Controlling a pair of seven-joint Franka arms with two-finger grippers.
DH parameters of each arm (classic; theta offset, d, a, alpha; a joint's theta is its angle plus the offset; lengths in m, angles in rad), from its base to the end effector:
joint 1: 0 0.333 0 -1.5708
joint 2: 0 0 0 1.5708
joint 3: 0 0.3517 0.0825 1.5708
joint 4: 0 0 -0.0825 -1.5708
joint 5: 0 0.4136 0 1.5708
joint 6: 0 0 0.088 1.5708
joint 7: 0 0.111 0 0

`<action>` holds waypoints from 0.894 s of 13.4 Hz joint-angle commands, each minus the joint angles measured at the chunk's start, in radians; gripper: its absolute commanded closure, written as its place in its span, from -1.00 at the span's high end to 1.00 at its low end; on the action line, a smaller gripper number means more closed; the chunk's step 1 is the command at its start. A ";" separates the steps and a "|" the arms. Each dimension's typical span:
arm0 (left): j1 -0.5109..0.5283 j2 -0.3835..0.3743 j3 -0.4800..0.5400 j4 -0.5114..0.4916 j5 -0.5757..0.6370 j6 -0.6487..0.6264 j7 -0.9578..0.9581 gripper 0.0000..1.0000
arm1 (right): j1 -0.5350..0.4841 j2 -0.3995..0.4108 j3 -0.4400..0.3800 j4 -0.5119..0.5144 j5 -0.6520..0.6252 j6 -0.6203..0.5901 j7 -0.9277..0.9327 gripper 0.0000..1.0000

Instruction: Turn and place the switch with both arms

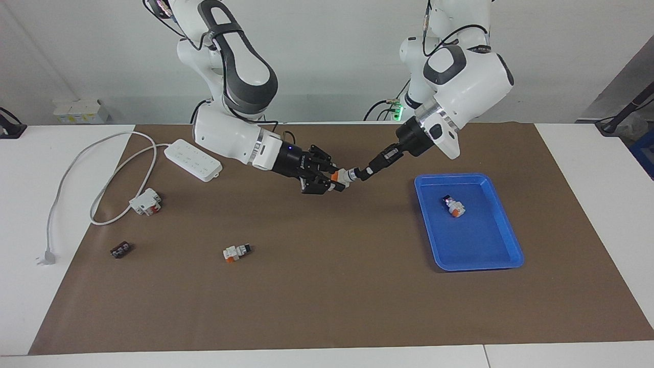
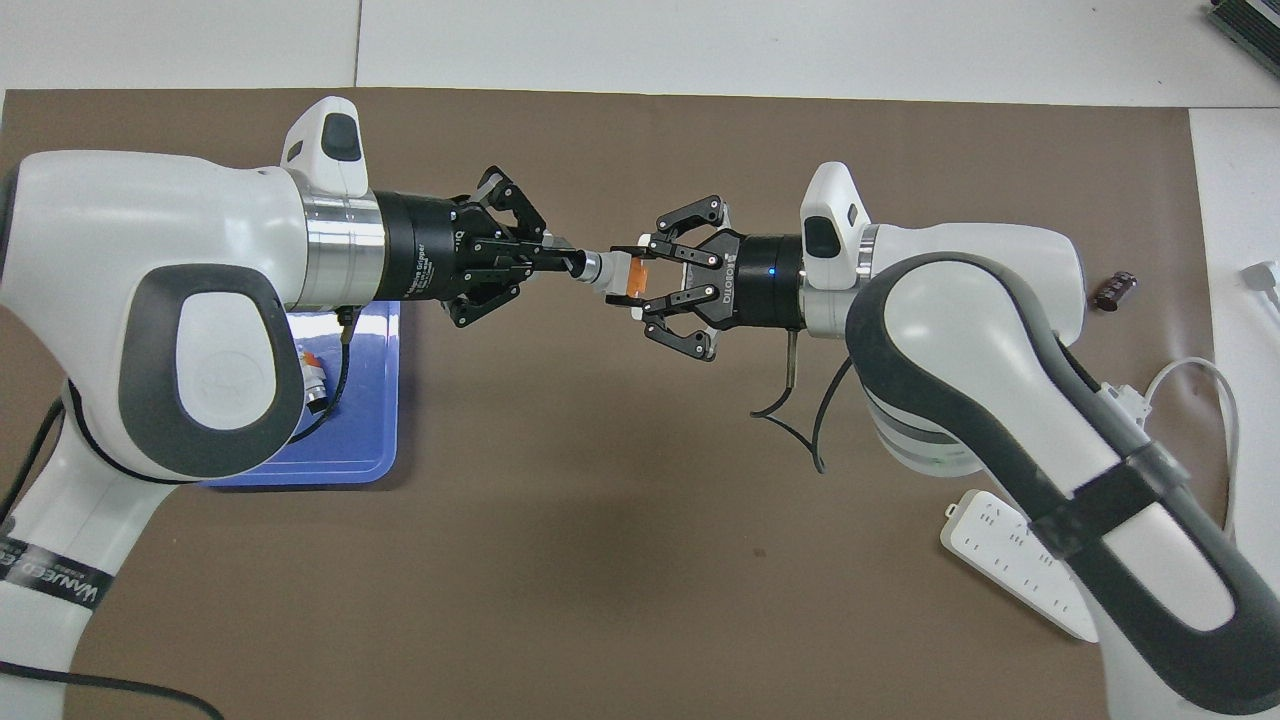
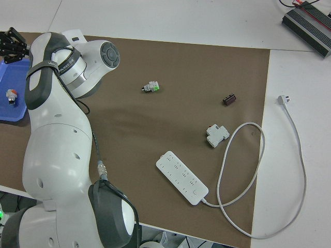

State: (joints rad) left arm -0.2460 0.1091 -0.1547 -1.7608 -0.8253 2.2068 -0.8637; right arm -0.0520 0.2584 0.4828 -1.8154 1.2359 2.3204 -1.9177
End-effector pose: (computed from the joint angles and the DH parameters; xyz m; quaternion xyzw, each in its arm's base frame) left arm 0.6015 -0.2794 0.5676 0.8341 0.3838 -0.0928 0.3852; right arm 0.6271 0.2818 0.4722 -0.6171 -0.5823 -0.4226 0.3188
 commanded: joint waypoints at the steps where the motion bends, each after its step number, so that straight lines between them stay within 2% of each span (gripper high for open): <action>1: -0.030 0.007 0.003 0.012 0.014 -0.001 -0.216 -1.00 | -0.002 -0.024 0.008 -0.024 0.036 0.013 -0.032 -1.00; 5: -0.036 0.007 0.006 0.012 0.020 -0.001 -0.484 -1.00 | -0.002 -0.024 0.008 -0.024 0.036 0.011 -0.031 -1.00; 10: -0.045 0.007 0.004 0.014 0.103 0.022 -0.860 -1.00 | -0.002 -0.030 0.008 -0.035 0.036 0.011 -0.032 -1.00; 12: -0.044 0.009 0.004 0.015 0.132 0.053 -0.952 -1.00 | -0.002 -0.030 0.008 -0.036 0.036 0.011 -0.030 -1.00</action>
State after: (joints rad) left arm -0.2687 0.1070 -0.1578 -1.7592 -0.7231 2.2109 -1.7072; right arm -0.0563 0.2567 0.4802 -1.8264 1.2359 2.3283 -1.9217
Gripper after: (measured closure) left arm 0.907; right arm 0.577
